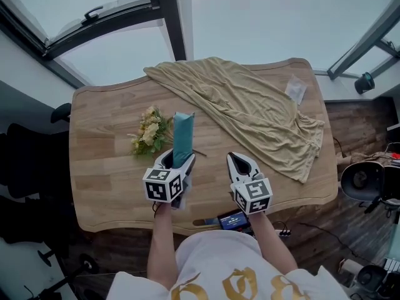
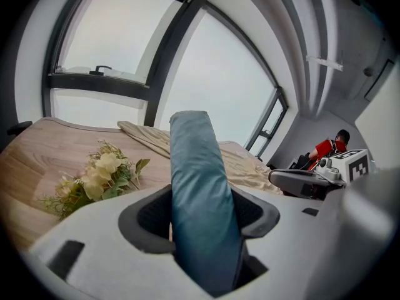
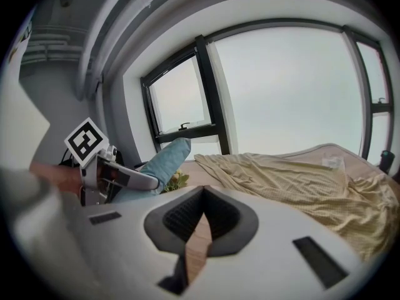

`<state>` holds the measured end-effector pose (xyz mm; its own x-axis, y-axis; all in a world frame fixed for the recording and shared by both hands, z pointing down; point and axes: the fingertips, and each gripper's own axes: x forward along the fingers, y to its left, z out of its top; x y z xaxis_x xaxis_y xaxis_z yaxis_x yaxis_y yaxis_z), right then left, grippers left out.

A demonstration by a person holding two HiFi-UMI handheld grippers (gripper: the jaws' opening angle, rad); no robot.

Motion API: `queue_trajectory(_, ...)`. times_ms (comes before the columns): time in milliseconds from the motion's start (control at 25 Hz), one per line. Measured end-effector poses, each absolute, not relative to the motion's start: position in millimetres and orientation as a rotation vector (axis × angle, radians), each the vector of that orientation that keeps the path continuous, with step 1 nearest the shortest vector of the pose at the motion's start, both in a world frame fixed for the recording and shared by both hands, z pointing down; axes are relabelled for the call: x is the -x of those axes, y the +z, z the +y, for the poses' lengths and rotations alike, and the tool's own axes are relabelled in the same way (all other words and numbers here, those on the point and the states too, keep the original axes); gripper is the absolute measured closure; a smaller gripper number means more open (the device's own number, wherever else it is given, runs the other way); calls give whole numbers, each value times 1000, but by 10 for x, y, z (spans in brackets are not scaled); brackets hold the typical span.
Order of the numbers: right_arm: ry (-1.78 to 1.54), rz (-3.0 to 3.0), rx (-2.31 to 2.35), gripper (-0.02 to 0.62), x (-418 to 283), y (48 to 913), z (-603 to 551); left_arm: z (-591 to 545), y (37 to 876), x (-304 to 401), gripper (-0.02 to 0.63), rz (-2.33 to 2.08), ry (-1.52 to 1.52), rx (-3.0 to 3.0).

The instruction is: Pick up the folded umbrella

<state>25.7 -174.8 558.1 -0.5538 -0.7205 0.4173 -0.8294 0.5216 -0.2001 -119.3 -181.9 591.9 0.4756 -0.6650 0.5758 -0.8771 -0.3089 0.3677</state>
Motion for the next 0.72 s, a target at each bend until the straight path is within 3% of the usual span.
queue_trajectory(720, 436, -2530, -1363, 584, -361, 5083, -1325, -1310, 5473, 1099, 333, -1319, 377, -2180)
